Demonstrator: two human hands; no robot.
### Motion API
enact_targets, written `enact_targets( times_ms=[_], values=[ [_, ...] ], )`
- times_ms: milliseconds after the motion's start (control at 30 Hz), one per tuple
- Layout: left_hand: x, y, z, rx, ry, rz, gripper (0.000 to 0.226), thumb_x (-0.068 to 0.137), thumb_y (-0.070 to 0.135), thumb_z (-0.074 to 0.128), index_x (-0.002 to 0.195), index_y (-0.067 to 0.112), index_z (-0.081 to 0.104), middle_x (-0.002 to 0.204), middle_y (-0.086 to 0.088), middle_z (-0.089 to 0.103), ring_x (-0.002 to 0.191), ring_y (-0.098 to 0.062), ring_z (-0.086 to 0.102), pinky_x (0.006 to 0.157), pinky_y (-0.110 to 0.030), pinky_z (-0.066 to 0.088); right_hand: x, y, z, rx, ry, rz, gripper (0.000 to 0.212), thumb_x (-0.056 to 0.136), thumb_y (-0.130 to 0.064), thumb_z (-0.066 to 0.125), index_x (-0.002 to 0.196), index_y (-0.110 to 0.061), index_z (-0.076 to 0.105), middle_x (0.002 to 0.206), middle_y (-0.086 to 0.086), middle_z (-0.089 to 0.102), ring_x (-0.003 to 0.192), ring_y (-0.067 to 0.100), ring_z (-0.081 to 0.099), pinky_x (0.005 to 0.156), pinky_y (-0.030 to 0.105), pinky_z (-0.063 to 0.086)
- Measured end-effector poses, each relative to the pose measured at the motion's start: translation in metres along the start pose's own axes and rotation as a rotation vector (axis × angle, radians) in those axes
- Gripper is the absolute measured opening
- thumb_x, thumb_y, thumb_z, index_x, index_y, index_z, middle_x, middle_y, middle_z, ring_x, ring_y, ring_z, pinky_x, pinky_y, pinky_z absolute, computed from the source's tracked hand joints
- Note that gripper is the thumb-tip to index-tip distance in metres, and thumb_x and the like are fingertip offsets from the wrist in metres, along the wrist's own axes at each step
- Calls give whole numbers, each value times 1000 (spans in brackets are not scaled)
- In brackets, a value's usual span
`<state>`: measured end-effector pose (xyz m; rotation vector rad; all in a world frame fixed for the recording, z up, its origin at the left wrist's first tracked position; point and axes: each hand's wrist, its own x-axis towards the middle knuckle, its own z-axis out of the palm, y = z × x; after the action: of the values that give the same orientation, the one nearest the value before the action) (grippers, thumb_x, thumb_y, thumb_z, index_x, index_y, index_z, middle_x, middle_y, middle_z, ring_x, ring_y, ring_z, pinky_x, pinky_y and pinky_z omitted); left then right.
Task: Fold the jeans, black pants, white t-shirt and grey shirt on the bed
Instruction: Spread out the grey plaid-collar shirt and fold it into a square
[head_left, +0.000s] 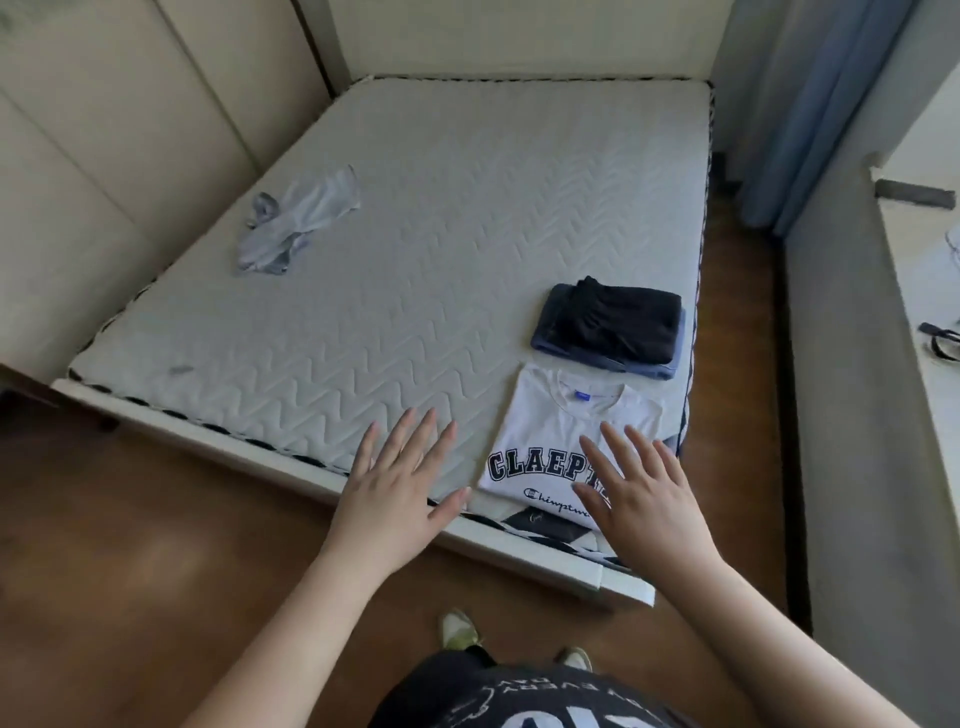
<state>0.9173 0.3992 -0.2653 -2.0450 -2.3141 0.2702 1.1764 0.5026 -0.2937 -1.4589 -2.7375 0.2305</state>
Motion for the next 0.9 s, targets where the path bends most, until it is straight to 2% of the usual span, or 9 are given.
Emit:
enact_targets(
  times_ms=[167,333,600,733,833,900],
  values=[
    [-44,-27,0,-6,-43,-254,76,90,72,1,155,34,3,163,4,4,150,-15,-5,117,-41,-14,24,-38,-10,9,62,-160,60,93,-50,32,129,-14,64,134,13,59,124,37,56,103,52,42],
    [-95,-67,-4,2,-24,-413,72,91,72,-2,154,37,-6,163,6,-6,149,-15,-14,120,-45,-10,48,-99,-14,-15,20,-338,62,93,-52,29,133,-15,61,138,12,57,126,37,53,105,52,41],
    [-195,-143,7,-28,-33,-655,75,91,73,8,155,35,7,164,5,3,151,-18,-5,121,-45,-3,60,-232,-9,-36,-22,-551,64,94,-53,26,135,-16,59,141,11,54,130,35,50,108,50,38],
    [-239,-190,17,-56,-3,-742,74,92,71,18,154,31,21,163,1,14,151,-21,6,121,-49,8,62,-311,-4,-96,-46,-668,70,94,-56,13,145,-20,46,152,8,41,142,32,35,118,47,23],
    [-274,-224,27,-75,3,-783,73,92,69,22,153,29,26,161,-1,21,150,-23,13,120,-50,13,59,-371,-1,-108,-47,-725,66,95,-53,20,139,-17,54,146,10,49,137,34,43,115,50,30],
    [-296,-244,33,-77,-1,-804,73,93,69,22,154,29,24,161,0,20,150,-23,11,120,-50,13,56,-406,4,-141,-74,-771,69,95,-54,15,143,-18,50,149,10,45,140,33,39,117,48,25]
  ],
)
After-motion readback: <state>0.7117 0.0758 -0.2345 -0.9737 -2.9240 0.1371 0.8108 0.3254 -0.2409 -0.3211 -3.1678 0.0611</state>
